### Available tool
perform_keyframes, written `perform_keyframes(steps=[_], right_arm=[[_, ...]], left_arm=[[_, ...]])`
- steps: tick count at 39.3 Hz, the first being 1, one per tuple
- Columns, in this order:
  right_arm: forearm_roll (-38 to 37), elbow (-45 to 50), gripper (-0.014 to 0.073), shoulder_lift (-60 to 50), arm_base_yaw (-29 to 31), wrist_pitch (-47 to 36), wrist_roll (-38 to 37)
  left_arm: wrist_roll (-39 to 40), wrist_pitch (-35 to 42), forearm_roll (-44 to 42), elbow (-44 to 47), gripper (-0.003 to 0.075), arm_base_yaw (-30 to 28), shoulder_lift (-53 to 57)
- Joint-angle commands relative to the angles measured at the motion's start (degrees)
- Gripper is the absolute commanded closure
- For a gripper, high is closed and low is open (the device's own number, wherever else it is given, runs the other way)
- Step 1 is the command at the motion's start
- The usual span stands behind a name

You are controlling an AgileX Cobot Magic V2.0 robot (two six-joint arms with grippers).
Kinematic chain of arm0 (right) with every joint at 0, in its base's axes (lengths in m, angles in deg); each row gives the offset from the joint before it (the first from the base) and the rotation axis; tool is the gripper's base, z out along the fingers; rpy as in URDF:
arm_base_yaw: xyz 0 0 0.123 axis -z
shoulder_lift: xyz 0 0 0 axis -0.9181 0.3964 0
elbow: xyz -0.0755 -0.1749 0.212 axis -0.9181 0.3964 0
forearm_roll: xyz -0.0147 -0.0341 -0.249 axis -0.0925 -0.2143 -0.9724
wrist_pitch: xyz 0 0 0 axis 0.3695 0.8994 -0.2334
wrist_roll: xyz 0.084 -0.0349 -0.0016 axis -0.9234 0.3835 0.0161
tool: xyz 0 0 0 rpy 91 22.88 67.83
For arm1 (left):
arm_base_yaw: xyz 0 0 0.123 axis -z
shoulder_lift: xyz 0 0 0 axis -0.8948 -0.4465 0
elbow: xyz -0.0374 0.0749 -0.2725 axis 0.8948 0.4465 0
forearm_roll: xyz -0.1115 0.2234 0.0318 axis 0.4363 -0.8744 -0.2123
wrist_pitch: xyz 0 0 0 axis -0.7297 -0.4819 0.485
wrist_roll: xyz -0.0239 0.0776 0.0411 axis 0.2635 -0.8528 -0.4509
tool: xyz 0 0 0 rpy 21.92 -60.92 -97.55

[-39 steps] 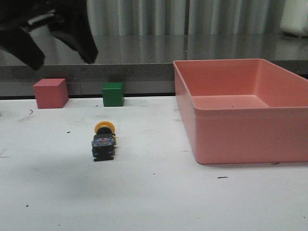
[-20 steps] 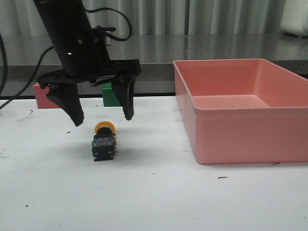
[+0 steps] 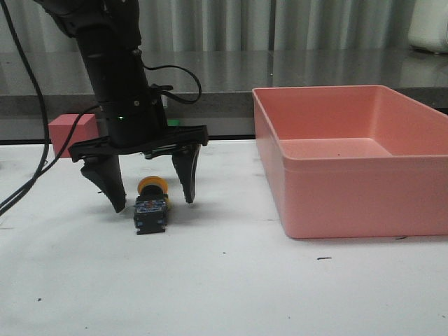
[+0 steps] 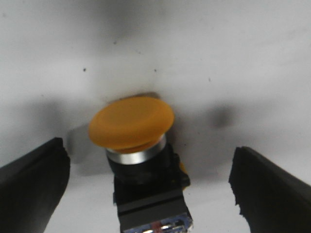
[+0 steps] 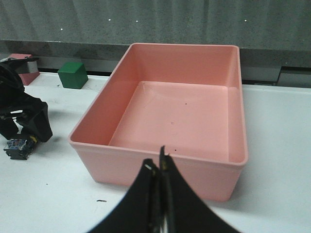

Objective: Place and stand button with both arms
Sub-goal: 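Lower the open left gripper over the yellow cap of the button, then close the left gripper on the yellow cap and lift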

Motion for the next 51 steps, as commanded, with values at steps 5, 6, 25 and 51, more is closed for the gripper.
perform_keyframes(steps=[5,6,25,51], right_arm=[[-1.2,-1.6,0.0664,0.3,0.4,-4.6,0.6],[-1.2,-1.6,0.0664,0.3,0.4,-4.6,0.6],[-1.2,-1.6,0.0664,0.3,0.4,-4.6,0.6],[-1.2,-1.6,0.0664,0.3,0.4,-4.6,0.6]], left_arm=[[0.6,2.5,0.3,-1.7,0.0082,-0.5,2.8],[0.6,2.5,0.3,-1.8,0.0082,-0.5,2.6],[0.6,2.7,-0.8,-3.1,0.0408,-0.5,1.4],[-0.7,1.3,-10.2,-5.3,0.0566,2.5,7.3]])
